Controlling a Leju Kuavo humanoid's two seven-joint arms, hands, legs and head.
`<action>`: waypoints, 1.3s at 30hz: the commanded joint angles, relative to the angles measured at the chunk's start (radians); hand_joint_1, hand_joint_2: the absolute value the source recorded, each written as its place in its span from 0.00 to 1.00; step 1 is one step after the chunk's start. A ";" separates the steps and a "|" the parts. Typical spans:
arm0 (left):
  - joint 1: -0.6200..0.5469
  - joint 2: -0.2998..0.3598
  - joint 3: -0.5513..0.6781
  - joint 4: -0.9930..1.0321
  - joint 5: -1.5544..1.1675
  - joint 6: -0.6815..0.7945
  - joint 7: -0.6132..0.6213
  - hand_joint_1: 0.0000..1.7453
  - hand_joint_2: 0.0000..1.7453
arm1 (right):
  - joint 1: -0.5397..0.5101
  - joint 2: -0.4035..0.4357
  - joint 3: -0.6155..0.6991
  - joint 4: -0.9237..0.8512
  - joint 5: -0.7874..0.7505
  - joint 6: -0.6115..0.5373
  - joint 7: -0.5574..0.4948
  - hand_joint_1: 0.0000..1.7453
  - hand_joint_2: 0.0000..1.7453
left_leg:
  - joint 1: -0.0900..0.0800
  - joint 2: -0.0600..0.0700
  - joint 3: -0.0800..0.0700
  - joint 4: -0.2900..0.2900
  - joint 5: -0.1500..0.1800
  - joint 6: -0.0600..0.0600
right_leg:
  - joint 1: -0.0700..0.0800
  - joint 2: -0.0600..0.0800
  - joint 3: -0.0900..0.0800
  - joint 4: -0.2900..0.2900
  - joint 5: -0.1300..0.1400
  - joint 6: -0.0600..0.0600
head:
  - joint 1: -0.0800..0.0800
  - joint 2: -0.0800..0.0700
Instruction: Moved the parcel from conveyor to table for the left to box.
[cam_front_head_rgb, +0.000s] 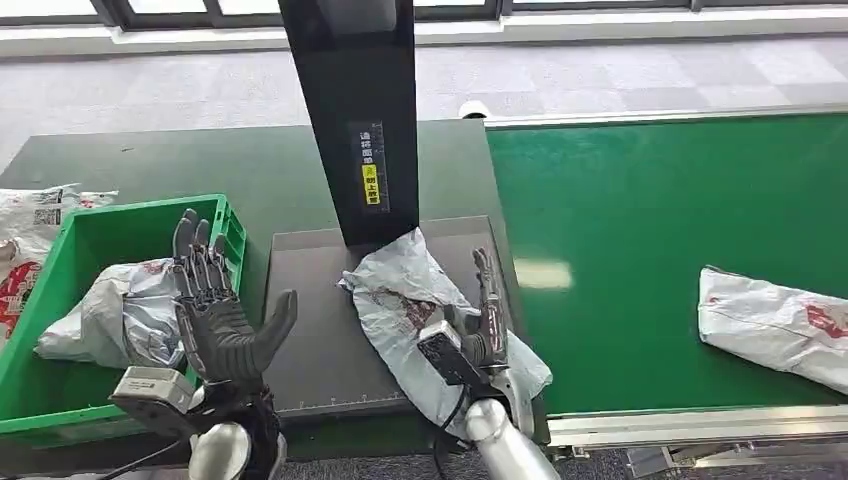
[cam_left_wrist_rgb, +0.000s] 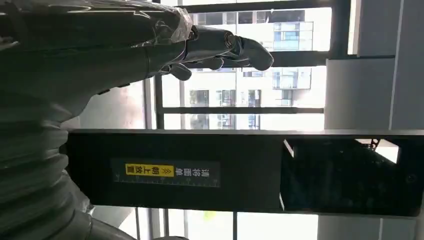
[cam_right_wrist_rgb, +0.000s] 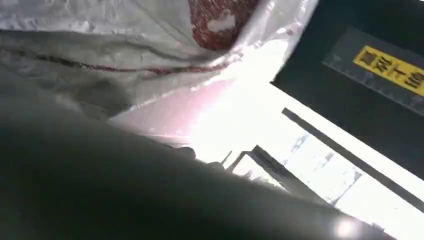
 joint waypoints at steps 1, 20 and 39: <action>-0.027 0.022 -0.043 0.051 -0.001 0.006 0.005 0.00 1.00 | 0.141 -0.011 0.049 -0.363 -0.016 -0.098 -0.045 0.00 0.00 | 0.001 -0.004 0.003 -0.003 0.000 0.000 | 0.001 -0.005 0.004 -0.002 -0.001 -0.001 | 0.000 0.000; -0.027 0.019 -0.037 0.055 -0.005 0.003 0.005 0.00 1.00 | 0.168 -0.011 0.047 -0.455 -0.008 -0.098 -0.045 0.00 0.00 | 0.001 -0.002 0.004 -0.003 0.000 0.000 | 0.001 -0.003 0.005 -0.003 -0.001 -0.001 | 0.000 0.000; -0.109 0.005 0.020 0.244 -0.049 -0.036 0.022 0.00 1.00 | 0.286 -0.011 0.126 -0.942 0.028 -0.098 -0.045 0.00 1.00 | -0.001 -0.001 0.003 -0.001 -0.001 -0.001 | 0.000 -0.001 0.003 -0.001 -0.001 -0.001 | 0.000 0.000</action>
